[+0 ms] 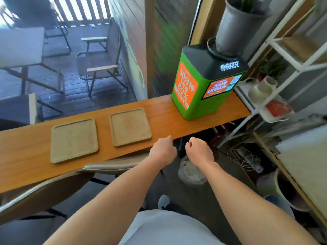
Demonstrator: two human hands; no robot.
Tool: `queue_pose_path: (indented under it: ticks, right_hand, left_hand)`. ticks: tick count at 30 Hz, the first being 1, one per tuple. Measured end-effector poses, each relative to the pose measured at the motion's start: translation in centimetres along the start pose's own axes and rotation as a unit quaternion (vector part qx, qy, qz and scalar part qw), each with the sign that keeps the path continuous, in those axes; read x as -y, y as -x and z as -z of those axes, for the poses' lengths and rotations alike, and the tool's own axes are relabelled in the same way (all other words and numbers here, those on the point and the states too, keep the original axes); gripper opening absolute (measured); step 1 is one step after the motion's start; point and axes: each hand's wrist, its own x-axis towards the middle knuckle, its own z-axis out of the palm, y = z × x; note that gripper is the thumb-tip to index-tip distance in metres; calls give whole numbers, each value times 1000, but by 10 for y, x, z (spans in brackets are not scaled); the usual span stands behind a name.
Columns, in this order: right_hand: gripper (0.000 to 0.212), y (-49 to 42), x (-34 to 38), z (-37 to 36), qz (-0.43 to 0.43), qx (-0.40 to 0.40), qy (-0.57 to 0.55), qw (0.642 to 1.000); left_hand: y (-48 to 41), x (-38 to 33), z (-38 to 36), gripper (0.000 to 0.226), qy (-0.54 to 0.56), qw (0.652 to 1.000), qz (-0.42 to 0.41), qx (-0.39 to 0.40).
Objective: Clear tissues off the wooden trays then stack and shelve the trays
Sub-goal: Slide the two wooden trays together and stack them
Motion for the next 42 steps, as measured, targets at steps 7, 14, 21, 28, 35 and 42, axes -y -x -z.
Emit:
queue_pose_path:
  ticks: [7,14,21,28,35,42]
  right_hand:
    - [29,-22,29,9,102,7,17,995]
    - [27,-38,49,-8,167,22,36,985]
    - [28,-46,87,-30,178,42,22,983]
    - [26,-66,121,-43,147,58,33,987]
    - [19,-98,169,-74,32,71,21,997]
    - [39,-125,185,-102,-34,141,5,989]
  left_hand:
    - [0,33,36,16,-33,995,64,-68]
    - [19,60,45,16,-37,986,128,-99]
    - [26,94,55,18,-40,982,155,-101]
    - [-4,147,85,18,2,981,167,-95]
    - [-53,214,113,14,36,981,173,-79]
    - [-89,251,107,31,123,963,236,-52]
